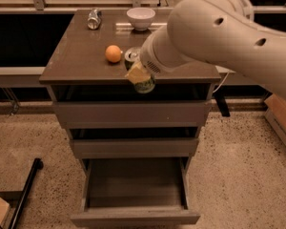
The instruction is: Place green can into bottom drawer
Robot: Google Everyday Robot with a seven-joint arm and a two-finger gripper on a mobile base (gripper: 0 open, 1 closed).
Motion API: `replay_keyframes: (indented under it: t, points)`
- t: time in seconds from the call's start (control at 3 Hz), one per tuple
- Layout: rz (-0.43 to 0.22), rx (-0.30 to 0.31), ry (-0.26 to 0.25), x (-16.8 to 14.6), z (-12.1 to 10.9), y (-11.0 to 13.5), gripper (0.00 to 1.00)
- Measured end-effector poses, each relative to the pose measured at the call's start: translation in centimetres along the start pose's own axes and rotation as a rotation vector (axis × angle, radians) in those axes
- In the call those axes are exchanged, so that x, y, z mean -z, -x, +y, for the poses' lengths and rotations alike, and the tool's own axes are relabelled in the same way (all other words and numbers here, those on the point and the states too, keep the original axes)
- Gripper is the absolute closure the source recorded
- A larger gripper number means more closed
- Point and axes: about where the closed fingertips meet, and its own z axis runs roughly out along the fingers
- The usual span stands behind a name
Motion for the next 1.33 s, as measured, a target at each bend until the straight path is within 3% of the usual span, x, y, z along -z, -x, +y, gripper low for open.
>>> replay_keyframes:
  t: [0.33, 0.67, 1.0, 1.33]
  points:
    - [-0.039, -0.055, 0.126, -3.0, 1.5, -3.1, 1.0]
    - [-0.059, -0.089, 0.18, -4.7, 2.1, -5.1, 1.0]
    - [-0.04, -0.054, 0.16, -4.4, 2.7, -4.1, 1.0]
    - [-0.074, -0.072, 0.18, -5.9, 3.6, -4.8, 1.0]
